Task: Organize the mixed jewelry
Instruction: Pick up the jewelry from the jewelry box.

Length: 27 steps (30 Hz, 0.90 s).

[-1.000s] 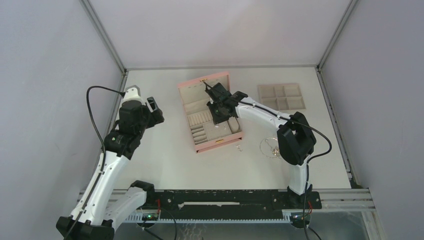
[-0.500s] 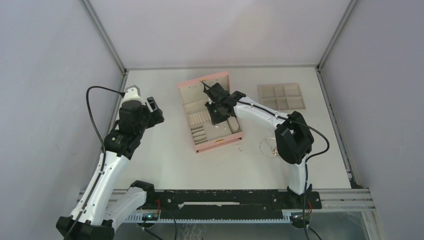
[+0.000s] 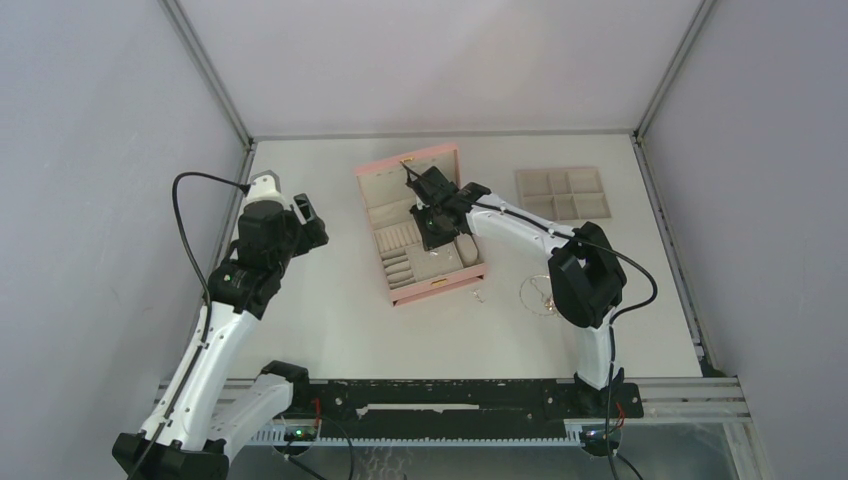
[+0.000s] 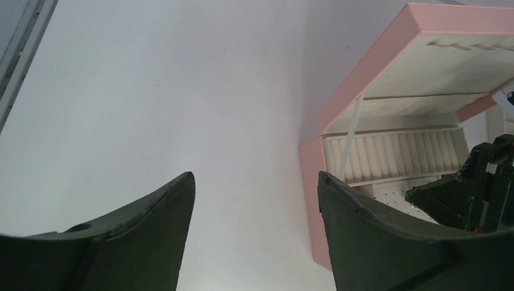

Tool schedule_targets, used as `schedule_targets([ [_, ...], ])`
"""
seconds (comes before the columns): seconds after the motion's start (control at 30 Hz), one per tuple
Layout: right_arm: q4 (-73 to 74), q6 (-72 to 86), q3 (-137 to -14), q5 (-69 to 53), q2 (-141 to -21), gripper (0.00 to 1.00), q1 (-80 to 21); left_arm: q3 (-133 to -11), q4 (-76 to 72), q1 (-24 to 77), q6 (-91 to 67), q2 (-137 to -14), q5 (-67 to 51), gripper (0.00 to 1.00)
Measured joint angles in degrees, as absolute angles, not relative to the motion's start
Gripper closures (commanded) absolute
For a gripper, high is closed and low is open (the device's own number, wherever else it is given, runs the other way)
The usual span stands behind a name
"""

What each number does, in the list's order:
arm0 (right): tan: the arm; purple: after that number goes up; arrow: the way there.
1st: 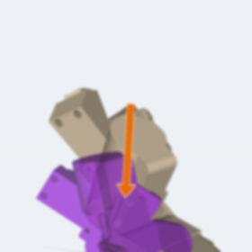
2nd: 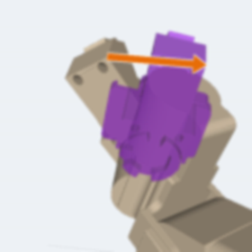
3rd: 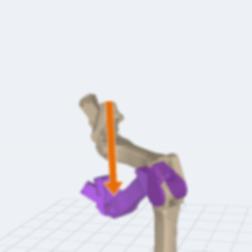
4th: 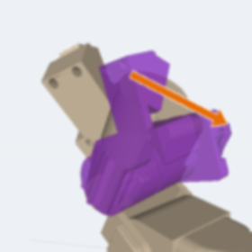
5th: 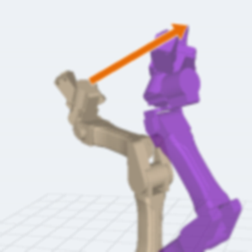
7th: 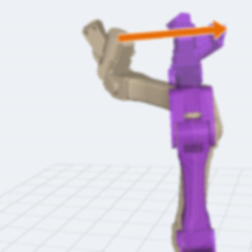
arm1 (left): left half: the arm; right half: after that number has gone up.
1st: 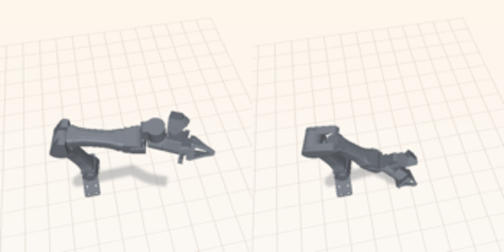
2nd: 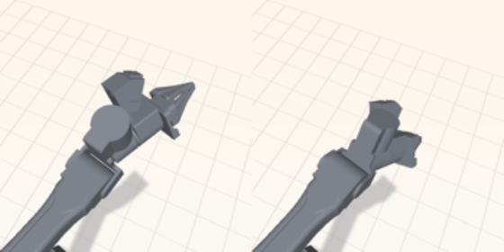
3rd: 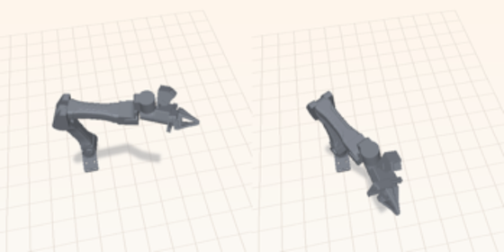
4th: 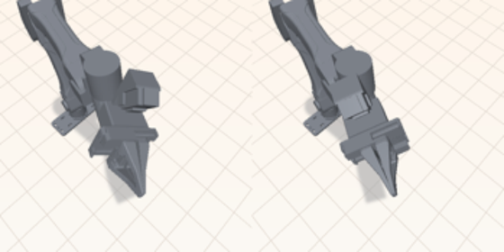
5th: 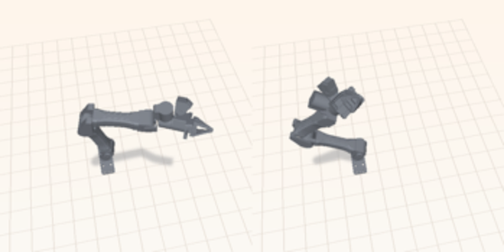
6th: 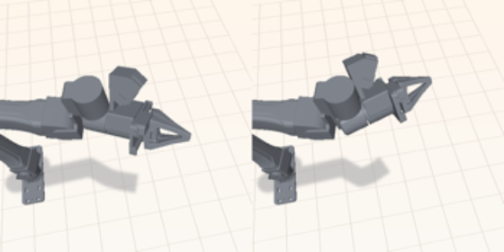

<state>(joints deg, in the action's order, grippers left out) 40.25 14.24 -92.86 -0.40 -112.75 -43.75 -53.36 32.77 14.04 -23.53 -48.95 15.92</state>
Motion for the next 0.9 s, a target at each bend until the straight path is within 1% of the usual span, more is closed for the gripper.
schedule_targets([
  [0.43,40.18,12.97,-93.47,-1.48,-112.79,0.74,-45.58,-53.36,32.77,14.04,-23.55,-48.95,15.92,0.22],
  [0.9,39.55,14.68,-93.01,2.79,-112.40,0.74,-43.62,-53.36,33.23,14.04,-23.55,-48.18,15.90,0.22],
])
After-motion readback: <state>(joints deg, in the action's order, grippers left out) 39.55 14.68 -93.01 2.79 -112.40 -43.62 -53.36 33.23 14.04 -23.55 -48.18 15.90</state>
